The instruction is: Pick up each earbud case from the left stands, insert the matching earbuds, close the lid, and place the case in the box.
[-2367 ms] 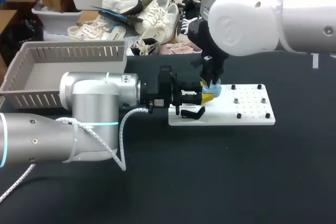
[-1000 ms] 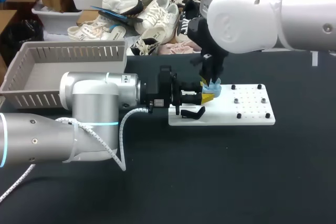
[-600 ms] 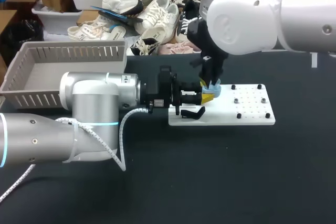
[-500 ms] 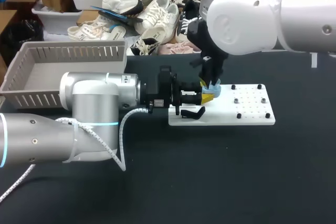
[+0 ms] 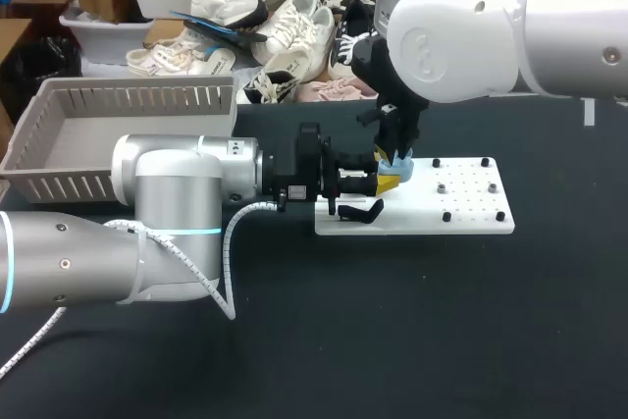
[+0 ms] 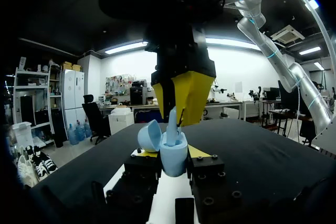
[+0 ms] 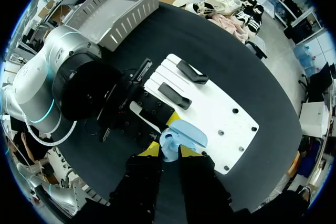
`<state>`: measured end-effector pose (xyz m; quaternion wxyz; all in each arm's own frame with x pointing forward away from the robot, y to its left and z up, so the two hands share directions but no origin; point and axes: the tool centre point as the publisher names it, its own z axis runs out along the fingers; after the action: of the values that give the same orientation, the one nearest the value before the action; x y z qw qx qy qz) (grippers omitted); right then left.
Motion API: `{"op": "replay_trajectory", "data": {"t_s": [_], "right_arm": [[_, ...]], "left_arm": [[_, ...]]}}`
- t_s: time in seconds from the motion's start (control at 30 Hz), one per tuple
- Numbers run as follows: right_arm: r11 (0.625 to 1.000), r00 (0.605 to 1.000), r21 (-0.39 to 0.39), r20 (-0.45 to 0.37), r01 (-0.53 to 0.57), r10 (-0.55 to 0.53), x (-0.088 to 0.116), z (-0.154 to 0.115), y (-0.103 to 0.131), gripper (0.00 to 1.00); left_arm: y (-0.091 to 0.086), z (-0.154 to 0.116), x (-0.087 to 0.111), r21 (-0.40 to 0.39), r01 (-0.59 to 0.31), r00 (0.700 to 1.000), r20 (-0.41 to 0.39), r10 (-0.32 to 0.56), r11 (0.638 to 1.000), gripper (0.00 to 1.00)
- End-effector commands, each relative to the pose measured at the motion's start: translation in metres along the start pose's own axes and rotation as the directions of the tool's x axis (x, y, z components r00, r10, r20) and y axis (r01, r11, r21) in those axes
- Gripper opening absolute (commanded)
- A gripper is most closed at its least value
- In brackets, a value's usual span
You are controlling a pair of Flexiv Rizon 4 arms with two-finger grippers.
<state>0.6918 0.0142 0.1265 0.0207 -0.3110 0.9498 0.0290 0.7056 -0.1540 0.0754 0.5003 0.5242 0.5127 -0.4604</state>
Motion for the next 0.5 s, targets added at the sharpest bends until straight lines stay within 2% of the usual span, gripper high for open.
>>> {"op": "replay_trajectory", "data": {"t_s": [0.03, 0.5], "right_arm": [[1.000, 1.000, 0.003, 0.002, -0.004, 0.004, 0.0017, -0.0002, 0.0000, 0.00], [1.000, 1.000, 0.002, -0.001, 0.000, 0.000, -0.0004, 0.0011, -0.0001, 0.00]], "left_arm": [[0.0000, 0.0002, 0.0005, -0.002, -0.001, 1.000, 0.002, 0.001, 1.000, 0.00], [0.0000, 0.0002, 0.0005, -0.002, -0.001, 1.000, 0.002, 0.001, 1.000, 0.00]]}}
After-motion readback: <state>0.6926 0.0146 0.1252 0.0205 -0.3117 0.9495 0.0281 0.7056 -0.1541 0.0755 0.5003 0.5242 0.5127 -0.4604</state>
